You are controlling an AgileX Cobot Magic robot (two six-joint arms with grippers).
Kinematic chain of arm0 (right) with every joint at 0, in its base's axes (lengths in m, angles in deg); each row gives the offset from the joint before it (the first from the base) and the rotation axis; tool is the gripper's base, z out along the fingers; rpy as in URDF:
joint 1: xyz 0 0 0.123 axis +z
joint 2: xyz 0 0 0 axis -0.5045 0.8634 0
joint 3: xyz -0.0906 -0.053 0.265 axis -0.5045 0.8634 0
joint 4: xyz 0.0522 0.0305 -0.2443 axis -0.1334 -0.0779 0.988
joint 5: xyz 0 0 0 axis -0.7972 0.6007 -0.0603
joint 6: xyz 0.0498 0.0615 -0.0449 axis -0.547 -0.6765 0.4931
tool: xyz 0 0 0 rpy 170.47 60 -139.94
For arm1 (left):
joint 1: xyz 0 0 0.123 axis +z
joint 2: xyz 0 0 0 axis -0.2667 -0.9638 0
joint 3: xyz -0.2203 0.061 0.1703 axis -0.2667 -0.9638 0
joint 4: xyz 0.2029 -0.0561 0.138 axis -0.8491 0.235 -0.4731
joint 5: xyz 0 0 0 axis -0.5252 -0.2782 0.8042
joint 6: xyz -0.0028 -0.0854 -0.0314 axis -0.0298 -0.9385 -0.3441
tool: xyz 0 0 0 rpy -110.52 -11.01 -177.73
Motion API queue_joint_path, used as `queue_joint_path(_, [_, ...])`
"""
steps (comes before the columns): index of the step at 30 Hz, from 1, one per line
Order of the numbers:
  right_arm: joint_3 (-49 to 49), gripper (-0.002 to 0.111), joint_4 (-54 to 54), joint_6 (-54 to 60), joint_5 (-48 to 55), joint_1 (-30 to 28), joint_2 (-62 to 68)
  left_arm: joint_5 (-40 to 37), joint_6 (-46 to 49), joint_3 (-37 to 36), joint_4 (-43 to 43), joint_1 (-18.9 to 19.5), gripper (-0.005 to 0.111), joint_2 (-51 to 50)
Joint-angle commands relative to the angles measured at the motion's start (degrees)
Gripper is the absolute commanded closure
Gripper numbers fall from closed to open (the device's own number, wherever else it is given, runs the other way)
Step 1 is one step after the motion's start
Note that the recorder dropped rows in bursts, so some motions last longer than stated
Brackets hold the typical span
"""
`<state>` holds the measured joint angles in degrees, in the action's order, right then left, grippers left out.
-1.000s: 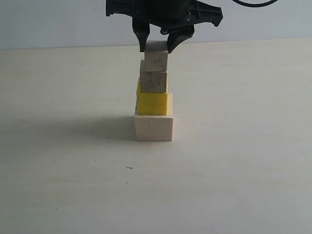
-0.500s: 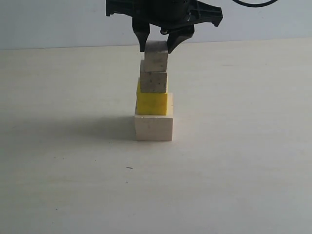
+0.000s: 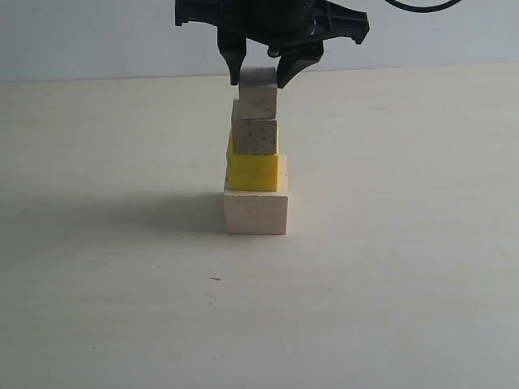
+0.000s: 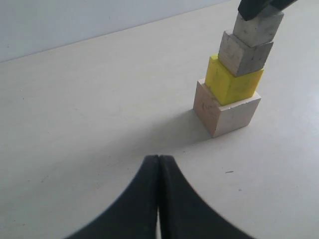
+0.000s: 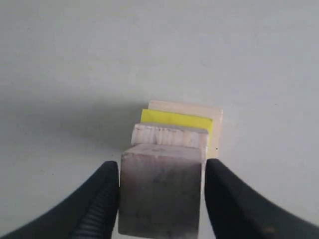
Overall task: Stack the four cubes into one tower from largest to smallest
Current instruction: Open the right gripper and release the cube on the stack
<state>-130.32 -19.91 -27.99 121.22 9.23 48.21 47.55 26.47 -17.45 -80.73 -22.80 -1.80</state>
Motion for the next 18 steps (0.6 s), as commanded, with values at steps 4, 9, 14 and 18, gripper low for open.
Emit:
queue_joint_path(4, [-0.26, 0.048, 0.5, -0.06, -1.29, 0.14, -1.91, 0.3, -0.13, -0.19, 0.24, 0.11, 0.107, 0.27])
queue_joint_path(9, [-0.26, 0.045, 0.5, 0.31, -0.77, 0.14, -2.14, 0.2, -0.13, -0.19, 0.24, 0.11, 0.107, 0.27])
queue_joint_path(14, [-0.26, 0.045, 0.5, 2.88, 0.95, 0.14, -4.38, 0.09, -0.13, -0.19, 0.24, 0.11, 0.107, 0.27])
queue_joint_path(18, [-0.26, 0.045, 0.5, 4.36, 0.95, 0.14, -7.15, 0.09, -0.13, -0.19, 0.24, 0.11, 0.107, 0.27])
